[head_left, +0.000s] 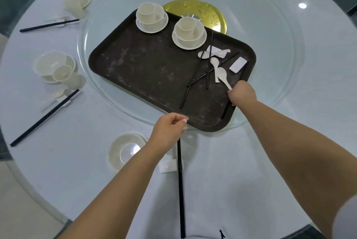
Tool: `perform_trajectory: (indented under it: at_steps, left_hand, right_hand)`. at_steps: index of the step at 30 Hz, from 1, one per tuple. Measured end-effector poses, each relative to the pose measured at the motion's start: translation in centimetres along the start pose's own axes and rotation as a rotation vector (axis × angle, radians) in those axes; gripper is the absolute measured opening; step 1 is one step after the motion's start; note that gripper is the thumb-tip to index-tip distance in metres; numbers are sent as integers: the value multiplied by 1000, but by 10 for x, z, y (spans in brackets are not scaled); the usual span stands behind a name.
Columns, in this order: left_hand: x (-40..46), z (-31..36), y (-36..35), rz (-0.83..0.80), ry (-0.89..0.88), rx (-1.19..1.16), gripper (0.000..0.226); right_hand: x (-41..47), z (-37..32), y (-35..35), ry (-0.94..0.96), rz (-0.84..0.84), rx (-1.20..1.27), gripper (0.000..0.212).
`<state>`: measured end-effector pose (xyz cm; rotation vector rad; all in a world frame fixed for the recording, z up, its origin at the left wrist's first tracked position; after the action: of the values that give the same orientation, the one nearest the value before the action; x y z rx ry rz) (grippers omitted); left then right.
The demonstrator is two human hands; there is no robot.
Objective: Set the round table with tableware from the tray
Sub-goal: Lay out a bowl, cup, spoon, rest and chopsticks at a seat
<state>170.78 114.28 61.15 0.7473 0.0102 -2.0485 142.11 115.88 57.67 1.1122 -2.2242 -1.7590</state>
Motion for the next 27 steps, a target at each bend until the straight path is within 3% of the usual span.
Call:
perform_trajectory:
  at_steps: [5, 14, 19, 27]
  left_hand:
    - [-12, -8, 0, -7, 11, -1, 13]
    - [-43, -38, -14, -47, 130, -149, 15]
    - [-61, -58, -25, -43, 176, -207, 20]
    - [-90, -107, -15, 14, 195, -115, 27]
  right_hand:
    - [-24, 5, -8, -51, -87, 195, 25]
    - [-144, 2, -35, -15, -186, 645, 17]
    - [-212, 5, -68, 17, -330, 705, 18]
    - [-282, 13, -122, 73, -490, 618, 16]
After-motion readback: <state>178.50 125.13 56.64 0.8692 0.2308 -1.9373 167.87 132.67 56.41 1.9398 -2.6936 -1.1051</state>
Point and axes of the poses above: each hand's wrist, its own x-axis towards the middle knuckle, its own y-axis out of the back of the hand, z = x × y, the point moved 6 cm from there along x, towards the middle knuckle
